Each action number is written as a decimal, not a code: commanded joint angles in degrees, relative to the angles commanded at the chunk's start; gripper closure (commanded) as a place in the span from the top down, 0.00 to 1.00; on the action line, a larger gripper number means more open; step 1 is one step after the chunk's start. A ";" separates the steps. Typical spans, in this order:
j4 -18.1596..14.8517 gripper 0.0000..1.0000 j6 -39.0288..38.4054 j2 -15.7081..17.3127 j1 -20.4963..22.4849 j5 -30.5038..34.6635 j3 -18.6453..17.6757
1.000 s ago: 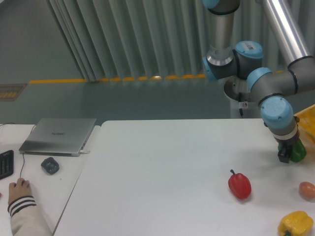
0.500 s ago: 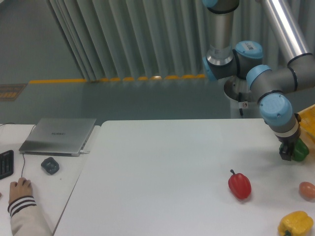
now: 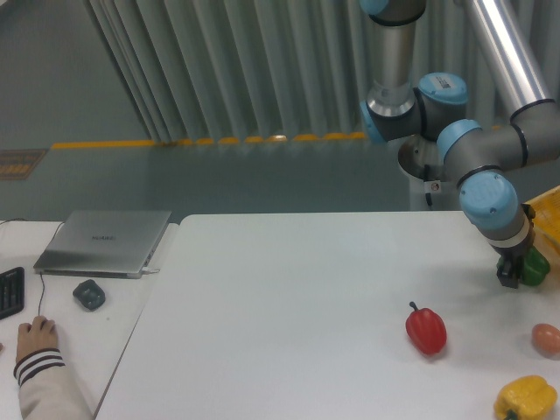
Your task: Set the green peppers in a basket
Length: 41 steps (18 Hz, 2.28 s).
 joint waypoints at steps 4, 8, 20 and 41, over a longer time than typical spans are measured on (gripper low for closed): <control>0.18 0.87 -2.19 -0.44 -0.44 -0.35 0.17; 0.26 0.59 -2.64 -0.36 -0.44 -0.53 0.44; -0.26 0.57 -5.54 6.58 1.66 -2.46 3.34; 4.75 0.93 -4.57 4.13 30.67 -17.31 5.28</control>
